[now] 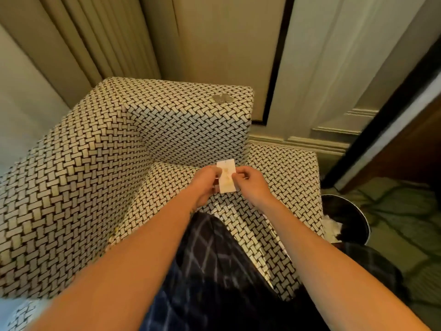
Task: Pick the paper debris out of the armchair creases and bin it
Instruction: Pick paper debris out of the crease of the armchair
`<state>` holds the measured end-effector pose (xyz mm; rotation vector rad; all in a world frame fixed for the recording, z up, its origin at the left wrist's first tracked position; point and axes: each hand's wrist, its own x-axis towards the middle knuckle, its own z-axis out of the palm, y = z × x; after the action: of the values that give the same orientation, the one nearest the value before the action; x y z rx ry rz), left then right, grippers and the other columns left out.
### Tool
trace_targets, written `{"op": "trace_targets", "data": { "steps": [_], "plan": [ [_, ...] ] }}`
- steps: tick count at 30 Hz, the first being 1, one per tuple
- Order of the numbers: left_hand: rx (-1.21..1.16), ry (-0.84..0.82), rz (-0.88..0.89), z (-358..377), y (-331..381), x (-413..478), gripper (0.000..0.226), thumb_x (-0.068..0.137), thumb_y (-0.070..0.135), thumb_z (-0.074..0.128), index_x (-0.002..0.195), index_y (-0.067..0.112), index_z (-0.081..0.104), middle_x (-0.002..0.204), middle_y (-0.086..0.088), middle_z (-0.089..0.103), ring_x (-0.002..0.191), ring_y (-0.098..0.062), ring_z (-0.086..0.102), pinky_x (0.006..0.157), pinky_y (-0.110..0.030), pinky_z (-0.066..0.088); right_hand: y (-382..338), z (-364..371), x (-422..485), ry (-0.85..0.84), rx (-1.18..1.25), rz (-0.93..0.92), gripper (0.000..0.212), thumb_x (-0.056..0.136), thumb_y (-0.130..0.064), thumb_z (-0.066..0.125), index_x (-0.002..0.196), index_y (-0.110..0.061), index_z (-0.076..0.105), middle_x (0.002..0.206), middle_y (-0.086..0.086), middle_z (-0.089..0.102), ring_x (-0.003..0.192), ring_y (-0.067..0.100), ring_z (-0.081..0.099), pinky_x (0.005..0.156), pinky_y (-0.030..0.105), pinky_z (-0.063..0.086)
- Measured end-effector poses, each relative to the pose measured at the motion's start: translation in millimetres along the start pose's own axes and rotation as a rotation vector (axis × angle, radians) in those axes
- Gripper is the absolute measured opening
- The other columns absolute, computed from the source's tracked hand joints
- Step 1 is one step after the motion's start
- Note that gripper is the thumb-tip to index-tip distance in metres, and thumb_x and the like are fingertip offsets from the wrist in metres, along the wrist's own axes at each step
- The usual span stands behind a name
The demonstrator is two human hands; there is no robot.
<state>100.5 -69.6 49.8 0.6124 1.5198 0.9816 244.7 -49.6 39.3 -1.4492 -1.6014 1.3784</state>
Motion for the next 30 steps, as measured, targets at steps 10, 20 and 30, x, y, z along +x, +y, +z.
{"op": "trace_targets", "data": {
  "steps": [10, 20, 30],
  "plan": [
    [0.138, -0.265, 0.005, 180, -18, 5, 0.019, 0.101, 0.012, 0.049, 0.108, 0.015, 0.066, 0.110, -0.013, 0.072, 0.094, -0.023, 0.064, 0.081, -0.033, 0.053, 88, -165, -17, 0.269, 0.020, 0.063, 0.026, 0.095, -0.006, 0.047, 0.110, -0.011, 0.068, 0.108, 0.001, 0.068, 0.093, 0.015, 0.061, 0.068, 0.016, 0.044],
    [-0.018, -0.322, -0.139, 315, -62, 28, 0.025, 0.097, 0.016, 0.045, 0.110, 0.006, 0.065, 0.108, -0.011, 0.071, 0.102, -0.024, 0.064, 0.087, -0.034, 0.052, 185, -239, -27, 0.546, 0.152, 0.263, 0.032, 0.093, -0.002, 0.047, 0.113, -0.009, 0.072, 0.102, 0.003, 0.072, 0.085, 0.012, 0.063, 0.069, 0.017, 0.049],
    [0.019, -0.314, -0.303, 373, -76, 25, 0.051, 0.108, 0.025, 0.031, 0.067, 0.020, 0.061, 0.039, 0.014, 0.058, 0.035, 0.005, 0.056, 0.034, -0.011, 0.039, 249, -263, -10, 0.649, 0.206, 0.463, 0.038, 0.096, -0.013, 0.048, 0.132, -0.013, 0.062, 0.125, 0.009, 0.069, 0.105, 0.022, 0.062, 0.097, 0.035, 0.049]
  ]
}}
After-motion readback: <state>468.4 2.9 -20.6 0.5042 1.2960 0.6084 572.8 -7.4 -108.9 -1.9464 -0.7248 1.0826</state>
